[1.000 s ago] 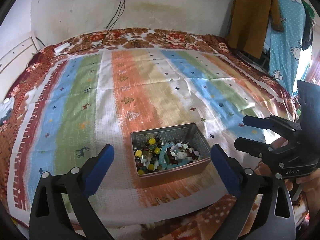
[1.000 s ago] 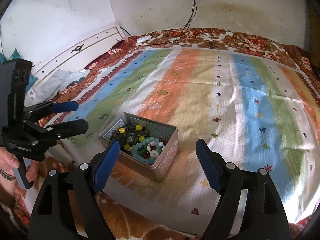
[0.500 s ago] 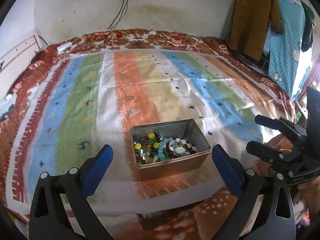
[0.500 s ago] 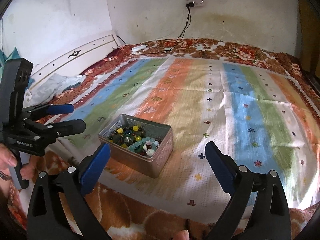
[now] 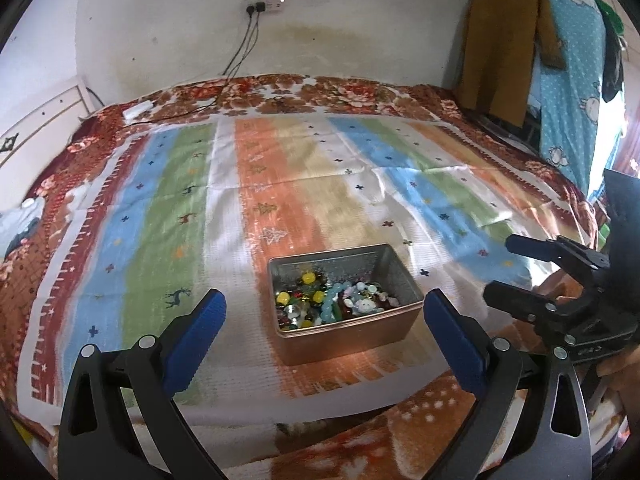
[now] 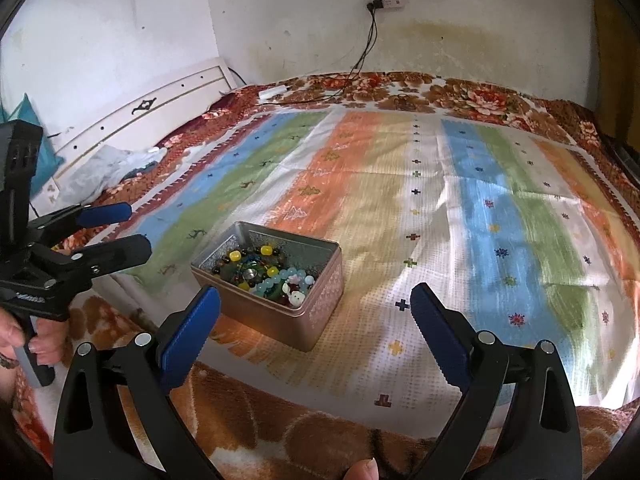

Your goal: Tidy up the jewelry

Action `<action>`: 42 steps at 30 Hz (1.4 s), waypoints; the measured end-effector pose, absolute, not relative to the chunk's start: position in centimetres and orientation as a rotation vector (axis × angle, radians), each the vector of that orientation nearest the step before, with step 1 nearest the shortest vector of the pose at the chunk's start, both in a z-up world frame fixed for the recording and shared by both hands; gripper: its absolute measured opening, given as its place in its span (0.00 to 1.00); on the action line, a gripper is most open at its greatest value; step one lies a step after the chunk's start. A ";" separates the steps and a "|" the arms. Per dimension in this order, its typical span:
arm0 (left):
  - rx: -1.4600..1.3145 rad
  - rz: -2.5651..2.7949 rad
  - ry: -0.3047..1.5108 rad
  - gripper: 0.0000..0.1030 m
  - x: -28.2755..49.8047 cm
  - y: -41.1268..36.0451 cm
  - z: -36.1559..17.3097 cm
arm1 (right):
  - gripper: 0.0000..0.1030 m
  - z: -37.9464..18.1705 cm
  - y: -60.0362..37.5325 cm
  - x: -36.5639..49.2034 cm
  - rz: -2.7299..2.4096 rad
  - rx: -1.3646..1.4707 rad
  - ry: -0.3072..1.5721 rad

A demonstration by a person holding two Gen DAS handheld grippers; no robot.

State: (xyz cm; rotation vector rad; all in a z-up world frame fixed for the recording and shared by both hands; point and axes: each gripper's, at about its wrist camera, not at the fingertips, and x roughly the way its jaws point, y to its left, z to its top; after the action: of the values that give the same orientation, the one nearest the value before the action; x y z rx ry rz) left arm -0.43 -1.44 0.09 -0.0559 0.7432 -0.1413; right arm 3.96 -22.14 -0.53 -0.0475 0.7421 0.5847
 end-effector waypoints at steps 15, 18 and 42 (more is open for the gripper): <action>-0.022 -0.111 0.707 0.94 -0.7 -1.7 0.2 | 0.94 -0.5 -21.8 3.8 0.595 -0.059 0.741; -0.010 -0.104 0.709 0.94 -0.6 -1.8 0.1 | 0.94 -0.5 -21.7 3.7 0.595 -0.059 0.742; 0.012 -0.097 0.704 0.94 -0.8 -2.0 0.1 | 0.94 -1.0 -21.5 3.6 0.595 -0.067 0.749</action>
State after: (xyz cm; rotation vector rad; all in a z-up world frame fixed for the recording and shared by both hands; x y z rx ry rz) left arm -0.76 -2.04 0.06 0.0125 0.7044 -0.0971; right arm 3.58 -21.47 -0.97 -0.0671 0.7494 0.5947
